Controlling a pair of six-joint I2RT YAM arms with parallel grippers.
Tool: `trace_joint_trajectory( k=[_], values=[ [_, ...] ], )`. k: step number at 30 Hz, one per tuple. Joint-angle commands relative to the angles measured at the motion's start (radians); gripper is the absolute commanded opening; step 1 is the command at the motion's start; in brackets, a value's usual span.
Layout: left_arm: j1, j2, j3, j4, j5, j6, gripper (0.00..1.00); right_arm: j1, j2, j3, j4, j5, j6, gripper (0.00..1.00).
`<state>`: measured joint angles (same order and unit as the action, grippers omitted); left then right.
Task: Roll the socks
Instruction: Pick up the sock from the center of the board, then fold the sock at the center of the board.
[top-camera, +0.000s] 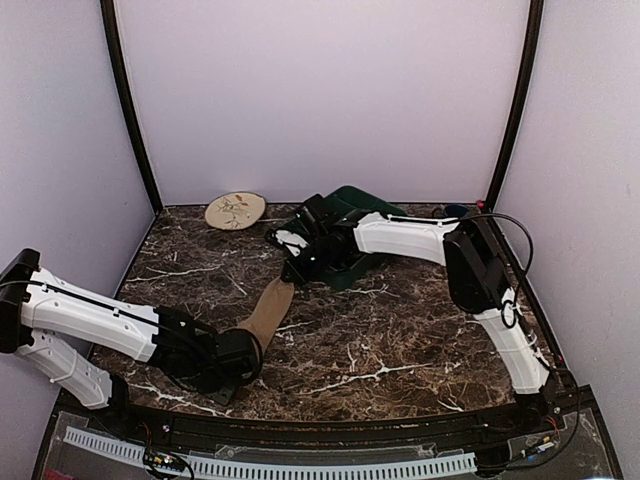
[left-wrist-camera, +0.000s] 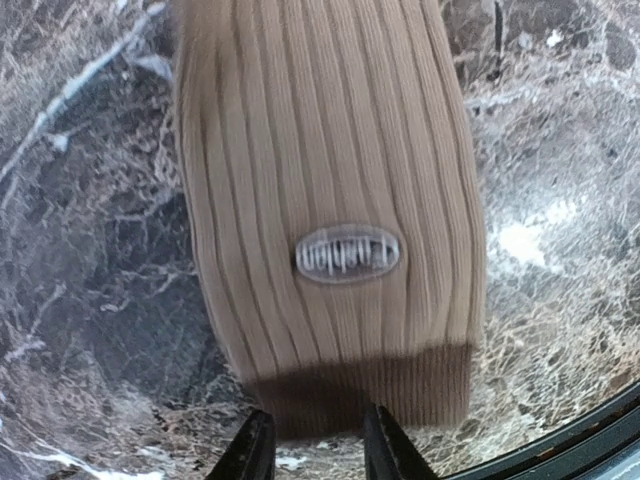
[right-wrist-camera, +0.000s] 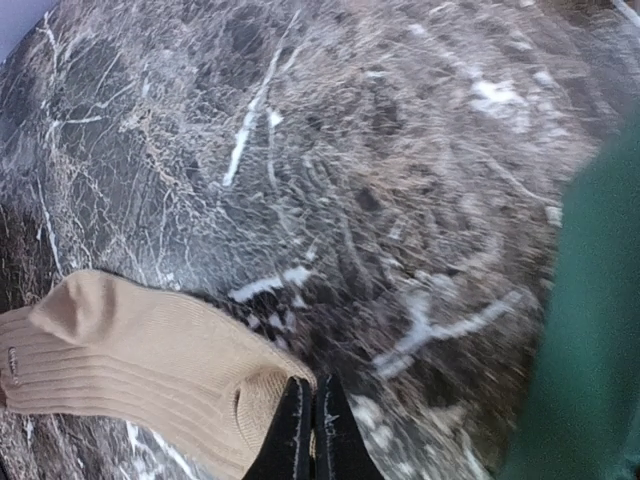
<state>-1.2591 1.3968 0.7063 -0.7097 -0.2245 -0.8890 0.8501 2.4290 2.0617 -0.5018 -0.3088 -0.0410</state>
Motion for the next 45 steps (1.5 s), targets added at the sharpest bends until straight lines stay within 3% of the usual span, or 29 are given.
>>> trace_joint_trajectory(
  k=[1, 14, 24, 31, 45],
  values=[
    [0.022, -0.016, 0.05, -0.068, -0.058, 0.038, 0.34, -0.014, -0.125, -0.092, 0.022, 0.074, 0.0, 0.0],
    [0.136, -0.009, 0.131, -0.017, -0.09, 0.147, 0.34, -0.014, -0.402, -0.469, 0.146, 0.176, 0.082, 0.0],
    [0.148, -0.045, 0.097, 0.007, -0.046, 0.15, 0.33, -0.012, -0.579, -0.643, 0.165, 0.294, 0.142, 0.0],
    [0.148, -0.101, 0.076, -0.005, -0.046, 0.113, 0.33, 0.041, -0.628, -0.649, 0.146, 0.346, 0.17, 0.0],
    [0.148, -0.168, 0.008, 0.007, -0.021, 0.006, 0.33, 0.239, -0.541, -0.495, 0.096, 0.45, 0.24, 0.0]
  ],
)
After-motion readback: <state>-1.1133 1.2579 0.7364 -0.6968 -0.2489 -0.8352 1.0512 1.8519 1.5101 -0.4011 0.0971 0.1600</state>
